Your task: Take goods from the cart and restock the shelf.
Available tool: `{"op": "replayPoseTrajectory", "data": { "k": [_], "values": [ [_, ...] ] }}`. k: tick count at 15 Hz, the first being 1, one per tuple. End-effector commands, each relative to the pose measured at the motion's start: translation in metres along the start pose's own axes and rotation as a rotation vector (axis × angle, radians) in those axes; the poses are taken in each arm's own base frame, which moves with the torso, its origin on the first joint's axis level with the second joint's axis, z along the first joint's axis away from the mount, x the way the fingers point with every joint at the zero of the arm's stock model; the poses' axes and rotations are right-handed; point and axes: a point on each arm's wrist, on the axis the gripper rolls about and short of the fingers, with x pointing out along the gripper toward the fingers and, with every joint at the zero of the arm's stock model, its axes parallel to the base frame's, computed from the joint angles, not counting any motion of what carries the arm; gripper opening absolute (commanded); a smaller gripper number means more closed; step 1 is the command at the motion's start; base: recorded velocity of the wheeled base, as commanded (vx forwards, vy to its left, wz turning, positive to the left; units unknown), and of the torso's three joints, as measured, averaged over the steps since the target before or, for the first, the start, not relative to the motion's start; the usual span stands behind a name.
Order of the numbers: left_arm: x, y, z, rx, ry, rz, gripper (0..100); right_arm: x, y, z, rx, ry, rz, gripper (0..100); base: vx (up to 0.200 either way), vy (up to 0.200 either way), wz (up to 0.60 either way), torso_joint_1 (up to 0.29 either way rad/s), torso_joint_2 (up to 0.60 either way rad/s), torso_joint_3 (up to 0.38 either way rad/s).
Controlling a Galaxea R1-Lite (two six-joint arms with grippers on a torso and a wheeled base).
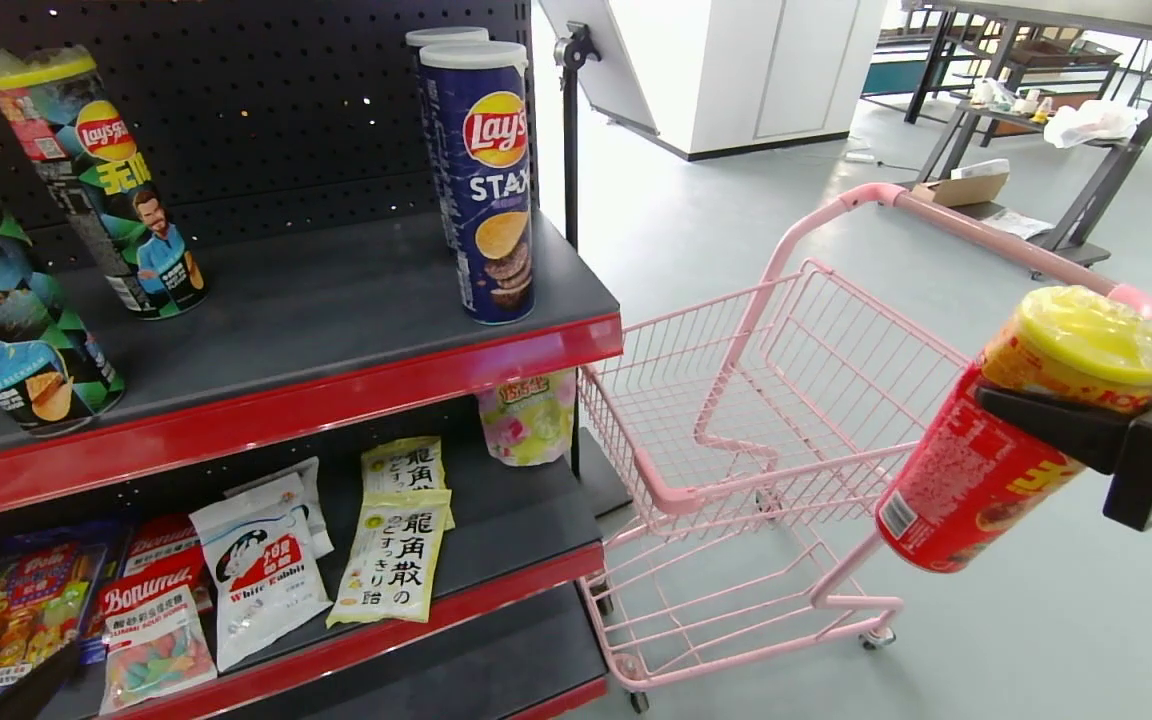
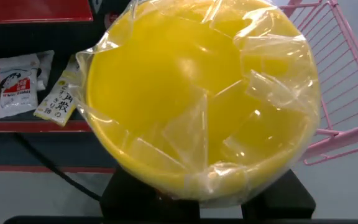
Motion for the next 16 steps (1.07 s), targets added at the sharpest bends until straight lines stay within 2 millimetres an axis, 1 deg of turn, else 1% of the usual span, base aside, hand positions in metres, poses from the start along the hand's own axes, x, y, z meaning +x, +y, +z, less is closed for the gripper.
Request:
{"op": "replayPoseTrajectory", "data": {
  "k": [1, 7, 10, 11, 14, 16],
  "values": [
    [0.0, 0.0, 0.001, 0.0, -0.003, 0.001, 100, -0.002, 0.0, 0.0, -0.001, -0.005, -0.001, 0, 0.0, 0.0, 0.6, -0.002, -0.01, 0.012],
    [-0.001, 0.0, 0.002, 0.002, -0.019, 0.006, 100, -0.003, 0.001, -0.006, 0.0, 0.011, -0.002, 0, 0.0, 0.0, 0.6, 0.009, 0.01, 0.003],
    [-0.001, 0.0, 0.002, 0.001, -0.019, 0.006, 100, -0.005, 0.001, -0.011, -0.003, 0.017, -0.003, 0, 0.0, 0.0, 0.0, 0.0, 0.0, 0.0],
    [-0.001, 0.0, 0.001, 0.0, -0.017, 0.005, 100, -0.011, 0.001, -0.014, -0.013, 0.008, 0.01, 0, 0.0, 0.2, 0.0, 0.002, 0.0, 0.002],
    [-0.002, 0.0, 0.001, 0.002, -0.02, 0.006, 100, -0.017, 0.005, -0.014, -0.016, -0.015, 0.141, 0, 0.0, 0.2, 0.0, 0.002, 0.0, 0.004],
    [-0.001, 0.0, 0.001, 0.0, -0.017, 0.005, 100, -0.016, 0.006, -0.014, -0.022, -0.013, 0.146, 0, 0.0, 0.2, 0.0, 0.007, 0.01, 0.0]
  ]
}}
